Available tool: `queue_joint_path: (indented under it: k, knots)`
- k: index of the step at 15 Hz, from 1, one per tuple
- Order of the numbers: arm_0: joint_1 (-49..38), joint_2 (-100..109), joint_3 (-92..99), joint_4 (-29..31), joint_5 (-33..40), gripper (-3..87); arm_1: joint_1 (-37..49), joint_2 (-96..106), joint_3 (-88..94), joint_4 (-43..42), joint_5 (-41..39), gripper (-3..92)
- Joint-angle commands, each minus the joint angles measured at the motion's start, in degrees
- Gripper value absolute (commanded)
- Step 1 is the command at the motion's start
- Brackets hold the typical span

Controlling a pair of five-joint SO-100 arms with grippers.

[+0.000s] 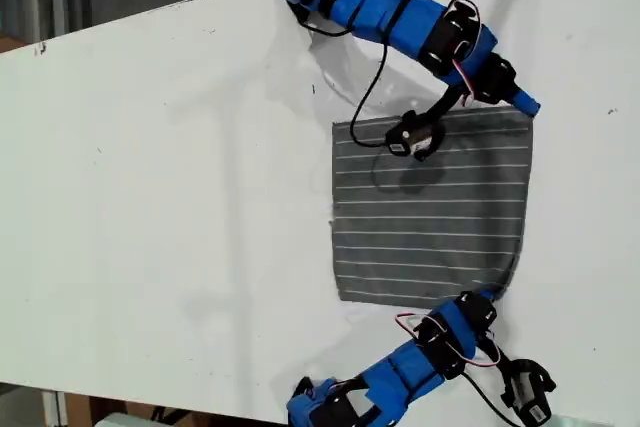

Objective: Grasp corners of a square towel and fold twice.

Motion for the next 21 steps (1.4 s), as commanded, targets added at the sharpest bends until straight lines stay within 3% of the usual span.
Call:
queue_joint_path:
  k: [1, 5, 8, 13, 21]
  knots:
    - [-1.7, 1.5, -1.6, -0.6, 0.3, -0.1, -0.3, -0.1, -3.1, -3.9, -0.6, 31.0]
    - [-1.6, 1.4, -1.7, -1.0, 0.4, -0.1, -0.2, -4.3, -2.4, -19.8, -6.4, 31.1]
    - [-1.6, 1.2, -1.6, -1.1, 0.4, -0.1, 1.8, -5.8, -2.4, -24.5, -10.8, 31.3]
    - [-1.2, 1.3, -1.6, -1.0, 0.2, -0.1, 4.5, -9.0, 1.1, -23.2, -9.5, 31.3]
    - [-1.1, 1.4, -1.6, -0.9, 0.3, -0.1, 7.5, -0.4, 13.9, -10.4, -4.8, 31.3]
